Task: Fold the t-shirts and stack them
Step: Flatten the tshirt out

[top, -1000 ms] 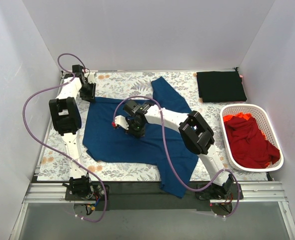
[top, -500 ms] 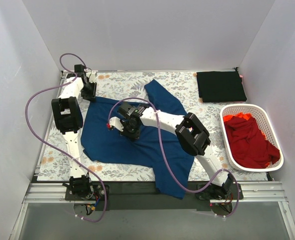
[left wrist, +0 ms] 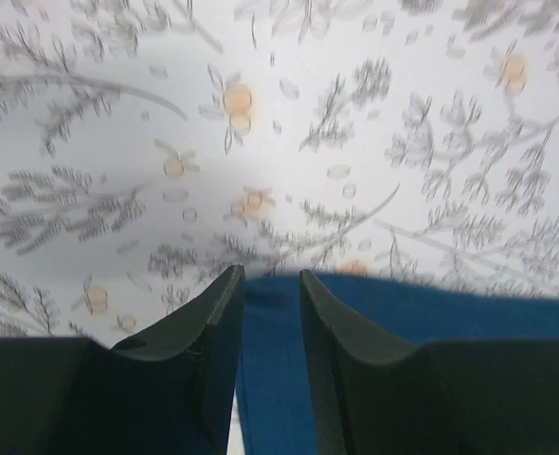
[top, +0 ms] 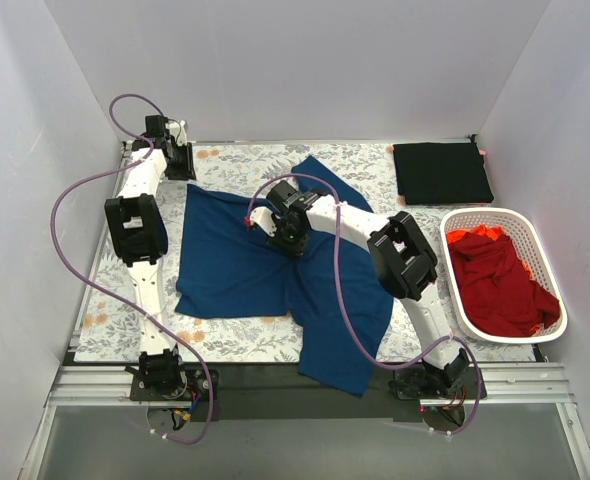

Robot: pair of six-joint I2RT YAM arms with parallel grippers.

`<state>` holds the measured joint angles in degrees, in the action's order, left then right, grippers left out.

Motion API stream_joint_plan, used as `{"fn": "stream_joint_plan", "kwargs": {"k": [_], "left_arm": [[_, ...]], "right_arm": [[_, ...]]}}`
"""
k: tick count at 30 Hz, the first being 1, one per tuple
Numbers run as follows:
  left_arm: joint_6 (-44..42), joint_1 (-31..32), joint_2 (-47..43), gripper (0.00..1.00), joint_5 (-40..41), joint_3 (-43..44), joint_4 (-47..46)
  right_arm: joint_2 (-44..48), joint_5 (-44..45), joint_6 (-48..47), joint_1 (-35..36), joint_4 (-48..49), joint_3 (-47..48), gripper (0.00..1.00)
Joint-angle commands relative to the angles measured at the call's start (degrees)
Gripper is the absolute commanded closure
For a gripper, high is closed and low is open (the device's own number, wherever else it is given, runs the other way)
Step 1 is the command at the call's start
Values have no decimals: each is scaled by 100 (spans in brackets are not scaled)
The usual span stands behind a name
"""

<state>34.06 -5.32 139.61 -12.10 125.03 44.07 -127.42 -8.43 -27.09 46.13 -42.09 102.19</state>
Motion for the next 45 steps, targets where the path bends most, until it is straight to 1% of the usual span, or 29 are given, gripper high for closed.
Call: {"fn": "stream_joint_plan", "kwargs": {"k": [1,2,5,8,9,10,12,13,14,16,17,18,20,22,23,24,25,26,29,32,35,38,39,40,45], "left_arm": [[320,66,224,71,-38,504,-294],[381,66,338,70,-21,557,-355],[575,66,496,67,-3,689,-426],[566,58,445,68,-169,655,-356],[531,5,148,68,-475,515,-391],[479,-21,-98,67,-608,26,-460],[374,-91,-677,64,-715,-390,-584],[242,-101,-820,62,-680,-618,-567],[198,-127,-943,58,-628,-725,-506],[197,-241,-1259,53,-609,-901,-418],[223,-285,-1348,52,-618,-945,-261],[250,-398,-1418,50,-644,-998,-189],[128,-452,-1691,50,-689,-1304,-49],[-127,-461,-1980,50,-732,-1700,-109],[-267,-461,-2217,50,-994,-1876,-118],[-417,-409,-2315,50,-1092,-2199,-118],[-479,-373,-2350,52,-1197,-2281,-75],[-549,-338,-2299,54,-1407,-2316,143],[-506,-128,-2071,57,-1462,-2334,268],[-260,22,-1824,57,-1296,-2247,189],[-6,40,-1446,59,-1111,-2019,233],[83,40,-1191,62,-699,-1957,163],[100,40,-1138,64,-567,-1948,154],[118,14,-981,64,-418,-1895,163],[162,-65,-295,66,172,-1105,427]], "right_arm": [[261,123,-33,-68,-212,-138,87],[365,26,2,-130,-212,-147,85],[629,-466,-24,-375,-221,-200,74],[919,-1133,-77,-631,-230,-104,68],[990,-1387,-33,-684,-273,-33,66],[1060,-1529,-16,-797,-300,11,65],[1271,-1845,11,-921,-344,117,62],[1341,-1864,28,-1026,-344,117,61],[1429,-1882,46,-1097,-335,56,61],[1456,-1611,37,-1324,-318,-58,63],[1395,-1470,20,-1421,-309,-111,67],[1351,-1234,11,-1527,-309,-190,69],[1115,-987,55,-1861,-309,-165,73],[956,-662,20,-2124,-292,-16,75],[773,-591,-41,-2204,-239,63,75],[658,-416,-42,-2274,-230,151,76],[543,-353,-42,-2406,-230,369,77],[325,-318,-59,-2450,-221,476,78],[-36,-55,-155,-2556,-169,749,80],[-239,165,-209,-2661,-55,802,81],[-389,438,-305,-2749,69,820,82],[-573,736,-419,-2846,183,811,83],[-635,815,-446,-2864,218,811,83],[-696,1095,-490,-2925,262,820,83],[-1048,1658,-543,-3110,455,1004,84]]}}
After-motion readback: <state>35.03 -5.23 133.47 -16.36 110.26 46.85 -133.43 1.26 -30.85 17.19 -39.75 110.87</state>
